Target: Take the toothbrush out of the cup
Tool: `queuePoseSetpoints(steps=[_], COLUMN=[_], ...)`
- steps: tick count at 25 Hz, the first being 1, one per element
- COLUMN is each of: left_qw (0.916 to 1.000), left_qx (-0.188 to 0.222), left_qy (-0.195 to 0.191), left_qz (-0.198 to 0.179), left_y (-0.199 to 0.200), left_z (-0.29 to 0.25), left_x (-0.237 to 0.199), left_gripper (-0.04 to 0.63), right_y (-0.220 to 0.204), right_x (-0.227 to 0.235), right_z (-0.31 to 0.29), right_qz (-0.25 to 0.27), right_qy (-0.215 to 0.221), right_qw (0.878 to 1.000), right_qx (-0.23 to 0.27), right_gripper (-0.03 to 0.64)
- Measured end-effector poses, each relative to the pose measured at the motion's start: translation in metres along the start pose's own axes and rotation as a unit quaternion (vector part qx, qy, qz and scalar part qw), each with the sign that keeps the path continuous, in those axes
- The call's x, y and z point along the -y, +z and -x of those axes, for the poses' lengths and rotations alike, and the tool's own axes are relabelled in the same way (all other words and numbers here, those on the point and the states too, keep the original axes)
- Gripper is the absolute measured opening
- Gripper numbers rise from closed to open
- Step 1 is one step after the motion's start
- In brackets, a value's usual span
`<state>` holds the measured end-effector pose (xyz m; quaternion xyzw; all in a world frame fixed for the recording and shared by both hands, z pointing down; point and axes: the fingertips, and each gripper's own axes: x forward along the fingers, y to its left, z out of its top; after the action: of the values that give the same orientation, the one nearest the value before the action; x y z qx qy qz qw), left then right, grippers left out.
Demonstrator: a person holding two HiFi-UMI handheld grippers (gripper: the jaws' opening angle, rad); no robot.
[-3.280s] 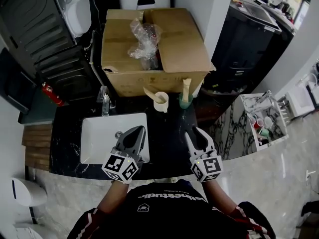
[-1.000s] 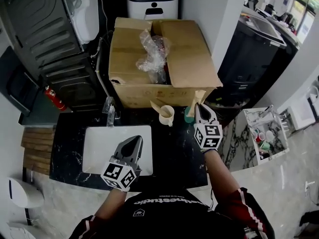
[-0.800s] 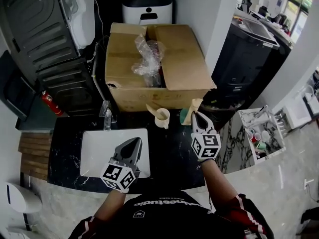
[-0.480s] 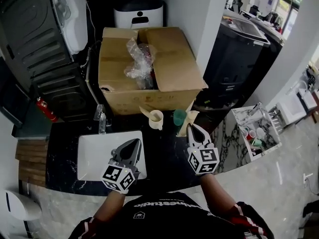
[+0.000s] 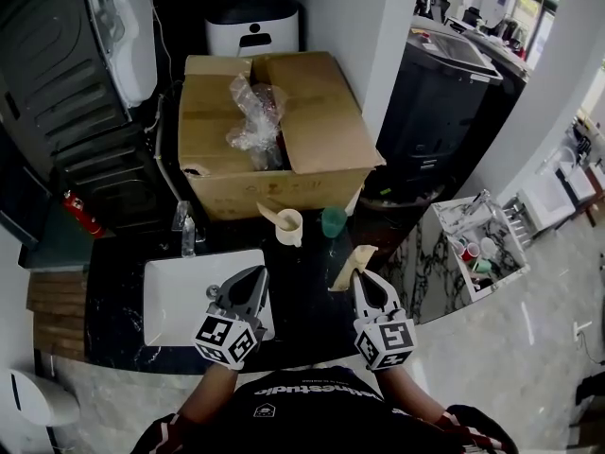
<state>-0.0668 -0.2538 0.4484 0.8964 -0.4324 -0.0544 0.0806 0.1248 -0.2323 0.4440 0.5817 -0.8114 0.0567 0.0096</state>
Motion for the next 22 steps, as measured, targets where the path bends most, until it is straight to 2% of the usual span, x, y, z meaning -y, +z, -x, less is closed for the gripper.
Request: queuePoseSetpoints(steps=[22], left_qw=[0.9999], left_qx=[0.002], left_qy=[0.010], left_qz=[-0.001], left_y=[-0.001], left_z=[0.007], left_x=[-0.003], left_gripper=[0.014], right_y=[-0.005], right_x=[-0.013], right_z=[0.004], right_qz=[-0.005], right_qy=[0.006], right_qw=[1.000], right_qx=[0.001], right_gripper=[0.038])
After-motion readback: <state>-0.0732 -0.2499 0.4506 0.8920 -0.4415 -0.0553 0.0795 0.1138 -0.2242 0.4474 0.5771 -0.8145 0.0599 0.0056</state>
